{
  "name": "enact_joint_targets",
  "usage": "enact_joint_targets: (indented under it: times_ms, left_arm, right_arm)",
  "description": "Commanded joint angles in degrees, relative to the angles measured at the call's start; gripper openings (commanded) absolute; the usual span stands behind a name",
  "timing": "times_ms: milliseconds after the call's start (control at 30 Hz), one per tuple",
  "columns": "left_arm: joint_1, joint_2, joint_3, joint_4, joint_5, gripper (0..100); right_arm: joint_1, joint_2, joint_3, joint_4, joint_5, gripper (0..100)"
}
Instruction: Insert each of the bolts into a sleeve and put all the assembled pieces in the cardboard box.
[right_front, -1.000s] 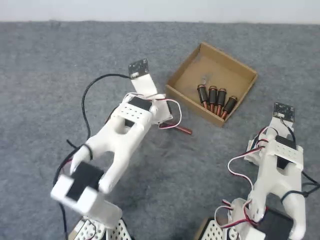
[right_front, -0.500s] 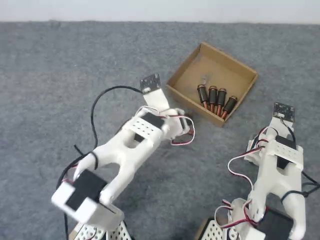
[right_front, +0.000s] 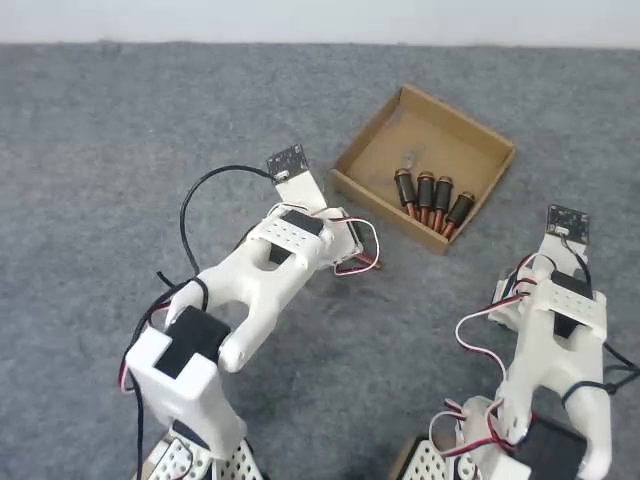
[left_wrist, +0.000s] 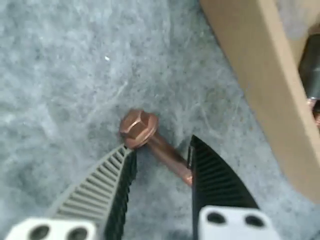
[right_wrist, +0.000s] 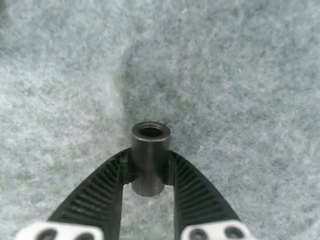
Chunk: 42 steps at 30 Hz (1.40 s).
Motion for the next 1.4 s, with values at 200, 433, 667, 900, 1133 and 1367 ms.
enact_joint_targets:
  times_ms: [200,433,667,900,1133,1367]
  left_arm:
    - [-0.8,-1.9,-2.2,-1.2,-4.6,1]
    - [-0.4,-2.5,-1.2,1.6,-12.3,1]
    - [-0.8,-2.5,-5.7,11.0,-25.2,2]
    - [-0.8,-2.5,-6.7,13.0,-29.0,2]
    - [-1.4,-2.5,-6.6,14.8,-28.9,12]
    - [-2.3,-1.8,-6.8,14.9,-28.9,12]
  right_arm:
    - [-0.4,-2.3,-0.4,-0.2,0.7,0.7]
    - [-0.3,-2.3,-0.4,-0.1,0.7,0.7]
    - [-0.3,-2.3,-0.4,0.0,0.7,0.7]
    - [-0.3,-2.3,-0.4,0.0,0.7,0.7]
    - [-0.3,-2.3,-0.4,0.0,0.7,0.7]
    - [-0.3,-2.3,-0.4,0.0,0.7,0.7]
